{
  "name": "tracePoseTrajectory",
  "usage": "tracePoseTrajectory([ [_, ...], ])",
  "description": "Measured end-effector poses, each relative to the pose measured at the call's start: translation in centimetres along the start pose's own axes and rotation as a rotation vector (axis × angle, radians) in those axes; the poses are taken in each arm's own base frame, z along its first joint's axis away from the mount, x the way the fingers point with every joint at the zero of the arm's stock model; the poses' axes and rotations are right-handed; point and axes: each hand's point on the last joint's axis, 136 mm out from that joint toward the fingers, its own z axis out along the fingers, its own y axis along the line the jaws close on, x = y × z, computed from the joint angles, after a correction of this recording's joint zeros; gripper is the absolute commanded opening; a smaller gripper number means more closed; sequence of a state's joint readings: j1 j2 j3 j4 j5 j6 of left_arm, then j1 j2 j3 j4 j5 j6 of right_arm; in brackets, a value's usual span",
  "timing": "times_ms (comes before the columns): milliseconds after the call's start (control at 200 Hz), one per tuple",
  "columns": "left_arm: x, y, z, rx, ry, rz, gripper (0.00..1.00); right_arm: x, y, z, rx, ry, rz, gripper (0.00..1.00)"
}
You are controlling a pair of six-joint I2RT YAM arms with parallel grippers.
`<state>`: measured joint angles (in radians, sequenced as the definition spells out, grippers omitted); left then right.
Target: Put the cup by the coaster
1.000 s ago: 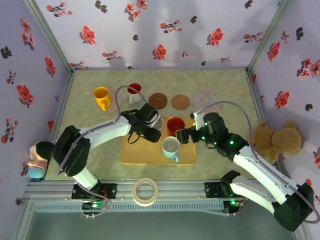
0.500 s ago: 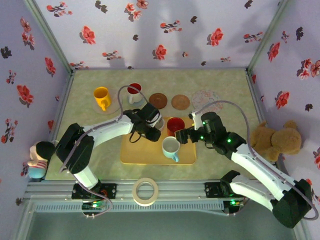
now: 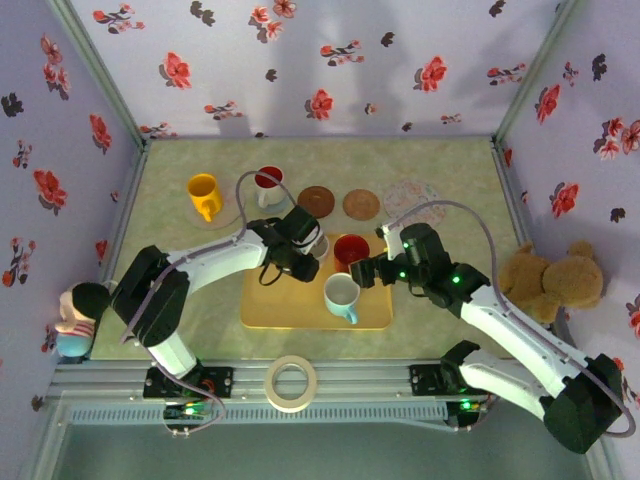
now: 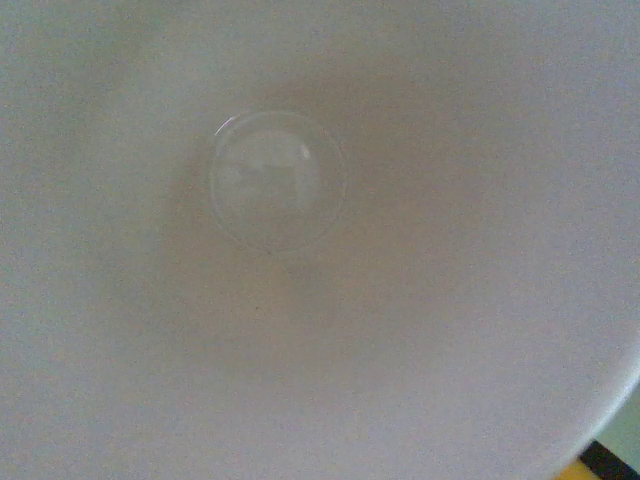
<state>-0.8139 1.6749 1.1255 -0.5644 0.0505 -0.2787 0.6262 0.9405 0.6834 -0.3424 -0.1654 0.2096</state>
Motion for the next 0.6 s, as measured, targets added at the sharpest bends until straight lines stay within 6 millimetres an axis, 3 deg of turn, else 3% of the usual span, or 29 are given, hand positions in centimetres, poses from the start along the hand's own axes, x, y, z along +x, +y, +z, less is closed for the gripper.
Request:
tracePoseTrajectory([
  [600,-0.30,0.69,-0.33,-0.045,-0.002,0.015,0.19,-0.87,0.34,0.81,-0.011,0.022,-0.041,0.99],
])
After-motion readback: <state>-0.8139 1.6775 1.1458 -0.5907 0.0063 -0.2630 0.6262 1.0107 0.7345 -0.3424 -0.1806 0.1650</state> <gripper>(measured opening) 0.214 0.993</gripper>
